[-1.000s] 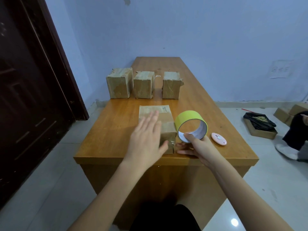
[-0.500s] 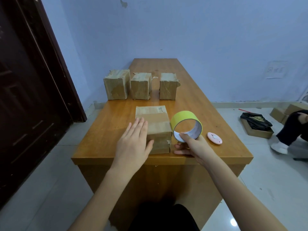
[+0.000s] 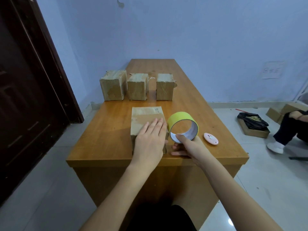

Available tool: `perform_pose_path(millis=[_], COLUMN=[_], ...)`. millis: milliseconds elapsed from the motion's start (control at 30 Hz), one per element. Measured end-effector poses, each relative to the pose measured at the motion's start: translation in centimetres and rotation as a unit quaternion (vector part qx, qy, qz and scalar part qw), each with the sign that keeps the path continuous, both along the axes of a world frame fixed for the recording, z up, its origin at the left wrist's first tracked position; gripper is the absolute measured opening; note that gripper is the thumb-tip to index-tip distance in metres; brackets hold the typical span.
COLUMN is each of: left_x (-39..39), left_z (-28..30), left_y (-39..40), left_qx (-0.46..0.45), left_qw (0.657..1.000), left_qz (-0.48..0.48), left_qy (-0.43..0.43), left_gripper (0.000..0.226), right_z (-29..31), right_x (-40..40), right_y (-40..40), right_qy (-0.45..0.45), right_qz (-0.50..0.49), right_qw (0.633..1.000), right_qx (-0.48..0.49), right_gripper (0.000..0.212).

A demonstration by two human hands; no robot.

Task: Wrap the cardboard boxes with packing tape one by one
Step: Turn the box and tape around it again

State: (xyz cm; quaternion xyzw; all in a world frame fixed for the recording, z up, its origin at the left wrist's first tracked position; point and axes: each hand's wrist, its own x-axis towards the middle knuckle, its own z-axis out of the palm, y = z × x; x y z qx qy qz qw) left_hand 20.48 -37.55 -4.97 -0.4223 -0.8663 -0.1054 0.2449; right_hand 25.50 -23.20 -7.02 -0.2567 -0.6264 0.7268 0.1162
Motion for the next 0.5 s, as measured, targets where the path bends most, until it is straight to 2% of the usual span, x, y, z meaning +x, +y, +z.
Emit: perform_pose_path(millis=[167, 267, 300, 367, 500], left_x=[0.0, 0.6, 0.8, 0.9, 1.0], left_z=[0.2, 0.8, 0.8, 0.9, 0.9], left_y=[-0.3, -0.4, -0.3, 0.0, 0.0], left_qx=[0.028, 0.096, 0.118, 0.137, 0.151], left_qw=[0.999, 0.995, 0.993, 0.990, 0.987], left_qz=[-0.010, -0.018, -0.023, -0.032, -0.031], left_qy=[-0.011, -0.009, 0.000, 0.004, -0.049], left_gripper=[0.058, 0.054, 0.054, 0.052, 0.052], right_z=[0.1, 0.5, 0.8, 1.4, 2.2], right_x=[0.3, 0.7, 0.8, 0.9, 1.2], right_y=[-0.4, -0.5, -0.6, -0.8, -0.5], right_qy=[0.030, 0.071, 0.067, 0.064, 0.082], right_qz=[0.004, 0.004, 0.008, 0.025, 0.028], right_qw=[1.000, 0.997, 0.997, 0.998, 0.994], right_qx=[0.006, -0.039, -0.035, -0.002, 0.066], right_gripper=[0.026, 0.050, 0.051, 0.041, 0.020])
